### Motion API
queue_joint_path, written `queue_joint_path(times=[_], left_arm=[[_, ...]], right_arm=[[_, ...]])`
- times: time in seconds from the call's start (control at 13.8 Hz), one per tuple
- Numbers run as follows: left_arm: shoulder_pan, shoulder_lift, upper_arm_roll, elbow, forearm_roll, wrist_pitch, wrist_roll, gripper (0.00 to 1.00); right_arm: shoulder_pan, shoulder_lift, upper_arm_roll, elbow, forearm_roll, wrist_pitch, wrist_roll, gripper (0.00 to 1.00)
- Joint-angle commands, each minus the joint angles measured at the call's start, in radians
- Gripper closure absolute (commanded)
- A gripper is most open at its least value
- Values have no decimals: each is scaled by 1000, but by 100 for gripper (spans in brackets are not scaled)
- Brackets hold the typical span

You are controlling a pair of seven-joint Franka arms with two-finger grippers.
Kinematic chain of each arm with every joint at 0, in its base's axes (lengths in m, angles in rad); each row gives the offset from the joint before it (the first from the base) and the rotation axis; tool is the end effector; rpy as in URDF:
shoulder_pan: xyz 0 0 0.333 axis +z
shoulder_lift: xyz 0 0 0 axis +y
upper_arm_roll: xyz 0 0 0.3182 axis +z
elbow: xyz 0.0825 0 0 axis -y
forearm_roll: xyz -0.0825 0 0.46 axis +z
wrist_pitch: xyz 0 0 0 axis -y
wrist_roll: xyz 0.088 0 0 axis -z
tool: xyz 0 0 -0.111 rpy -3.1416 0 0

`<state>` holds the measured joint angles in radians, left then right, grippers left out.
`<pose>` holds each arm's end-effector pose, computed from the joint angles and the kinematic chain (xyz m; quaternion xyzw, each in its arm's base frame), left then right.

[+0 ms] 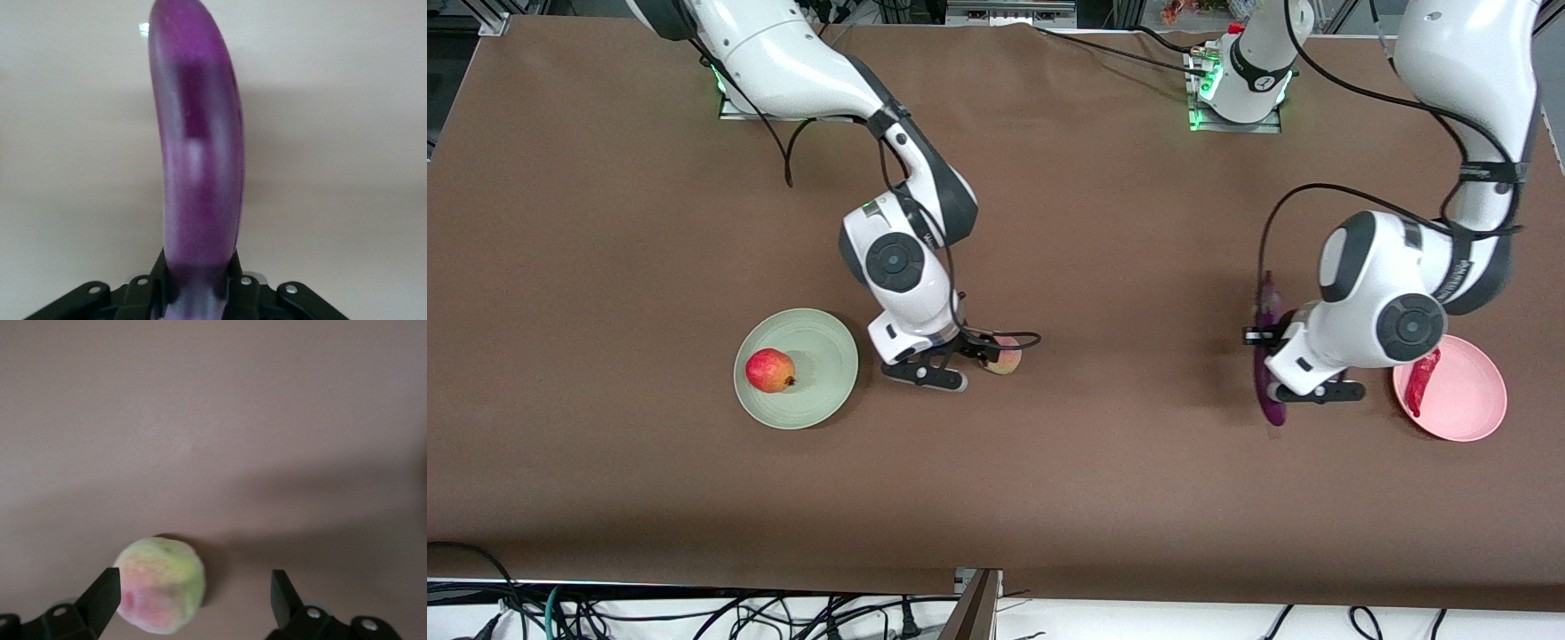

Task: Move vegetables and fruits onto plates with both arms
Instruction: 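Lower the eggplant onto the pink plate while the right gripper grasps the peach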

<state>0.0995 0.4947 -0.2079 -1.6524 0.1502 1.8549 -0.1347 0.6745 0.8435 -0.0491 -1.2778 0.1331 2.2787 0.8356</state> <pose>0.7057 -0.0536 0.2670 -0.9900 0.0128 0.1360 0.0349 0.6670 0.4977 0.2174 -0.9872 0.1338 -0.0348 0.0798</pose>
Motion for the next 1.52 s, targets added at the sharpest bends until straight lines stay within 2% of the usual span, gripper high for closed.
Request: queue_joint_path(times=[0.0, 0.22, 0.51, 0.8, 0.94, 1.01, 1.09, 1.16, 1.23, 1.3, 1.38, 1.45], left_arm=[[130, -51, -4, -1, 58, -78, 204, 100], [305, -50, -4, 25, 90, -63, 545, 100], [454, 2, -2, 33, 120, 88, 831, 100], [514, 134, -1, 34, 121, 355, 926, 100], [513, 157, -1, 37, 146, 388, 928, 100], [511, 171, -1, 60, 156, 388, 928, 93], [514, 183, -1, 75, 157, 388, 929, 65], [522, 183, -1, 76, 158, 388, 935, 28], [526, 180, -2, 77, 158, 388, 949, 0], [525, 176, -2, 77, 157, 383, 964, 0], [520, 166, -10, 85, 155, 371, 959, 0], [511, 141, -16, 88, 152, 339, 955, 0]], right_arm=[[20, 32, 2, 37, 6, 15, 68, 1], [48, 40, 0, 34, 0, 13, 128, 1], [77, 74, -5, 37, -7, 37, 169, 1], [85, 106, -8, 40, -9, 97, 181, 1], [85, 117, -9, 40, -32, 102, 177, 3], [79, 118, -11, 40, -65, 104, 168, 6], [73, 118, -9, 40, -84, 105, 163, 9], [70, 120, -11, 40, -87, 111, 160, 11], [68, 120, -11, 40, -87, 117, 158, 13], [68, 120, -11, 40, -87, 122, 160, 12], [68, 121, -11, 40, -87, 137, 163, 2], [68, 127, -11, 37, -89, 152, 163, 1]])
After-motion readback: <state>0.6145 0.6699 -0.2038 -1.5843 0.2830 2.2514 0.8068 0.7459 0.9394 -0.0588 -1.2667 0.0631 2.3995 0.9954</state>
